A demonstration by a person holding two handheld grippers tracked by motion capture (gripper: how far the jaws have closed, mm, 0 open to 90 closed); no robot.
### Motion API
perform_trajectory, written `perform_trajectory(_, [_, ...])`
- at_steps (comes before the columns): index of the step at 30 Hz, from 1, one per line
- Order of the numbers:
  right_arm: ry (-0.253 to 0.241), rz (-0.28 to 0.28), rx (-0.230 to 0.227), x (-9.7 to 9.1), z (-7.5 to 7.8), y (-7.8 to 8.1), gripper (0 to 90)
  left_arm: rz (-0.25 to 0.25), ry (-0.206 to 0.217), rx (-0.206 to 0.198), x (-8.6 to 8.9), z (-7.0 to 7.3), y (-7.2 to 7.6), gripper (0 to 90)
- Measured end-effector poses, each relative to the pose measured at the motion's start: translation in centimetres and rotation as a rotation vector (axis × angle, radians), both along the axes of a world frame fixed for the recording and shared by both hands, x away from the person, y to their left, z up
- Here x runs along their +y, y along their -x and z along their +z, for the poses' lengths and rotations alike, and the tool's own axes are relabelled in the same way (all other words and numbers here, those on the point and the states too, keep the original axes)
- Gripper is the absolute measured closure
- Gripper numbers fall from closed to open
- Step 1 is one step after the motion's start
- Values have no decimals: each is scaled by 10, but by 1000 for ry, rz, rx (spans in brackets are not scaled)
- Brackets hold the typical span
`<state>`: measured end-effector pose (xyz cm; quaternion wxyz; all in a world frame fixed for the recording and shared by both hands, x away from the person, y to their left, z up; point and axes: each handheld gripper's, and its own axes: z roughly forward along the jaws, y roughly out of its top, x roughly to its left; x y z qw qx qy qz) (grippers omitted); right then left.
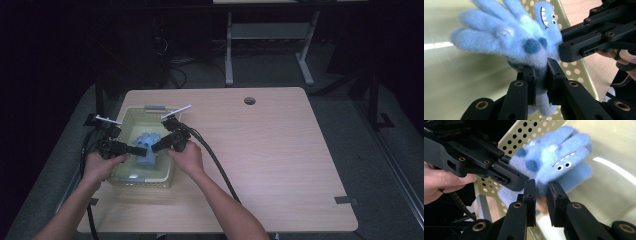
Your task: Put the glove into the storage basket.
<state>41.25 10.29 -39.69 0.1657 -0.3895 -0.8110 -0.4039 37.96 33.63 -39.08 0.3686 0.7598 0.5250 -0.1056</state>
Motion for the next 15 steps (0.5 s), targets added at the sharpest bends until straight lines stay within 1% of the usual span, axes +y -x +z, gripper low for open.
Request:
perform_trajectory(2, [2, 0, -2, 0, 0, 0, 771, 6, -10, 2, -2, -1, 0, 796])
perform_trajectory(3, [6, 0, -4, -1, 0, 0, 768, 9, -21, 5, -3, -1, -1, 796])
perform_trajectory(6, [11, -2, -3, -2, 0, 1, 763, 7, -80, 15, -4, -5, -3, 797])
perform_trajectory(8, [8, -3, -7, -4, 0, 1, 763, 13, -110, 26, -6, -7, -4, 798])
perform_trajectory(9, [4, -8, -3, -5, 0, 1, 763, 8, -127, 29, -7, -8, -5, 798])
perform_trajectory(11, [0, -5, -4, -6, 1, 2, 761, 24, -148, 42, -11, -11, -6, 798])
perform_trajectory(12, [0, -7, -5, -7, 1, 2, 760, 27, -170, 47, -14, -13, -7, 797])
perform_trajectory(13, [3, -5, -4, -8, 2, 2, 759, 42, -176, 55, -16, -15, -7, 797])
perform_trajectory(15, [-1, -4, -9, -9, 2, 3, 757, 38, -219, 70, -17, -19, -10, 793])
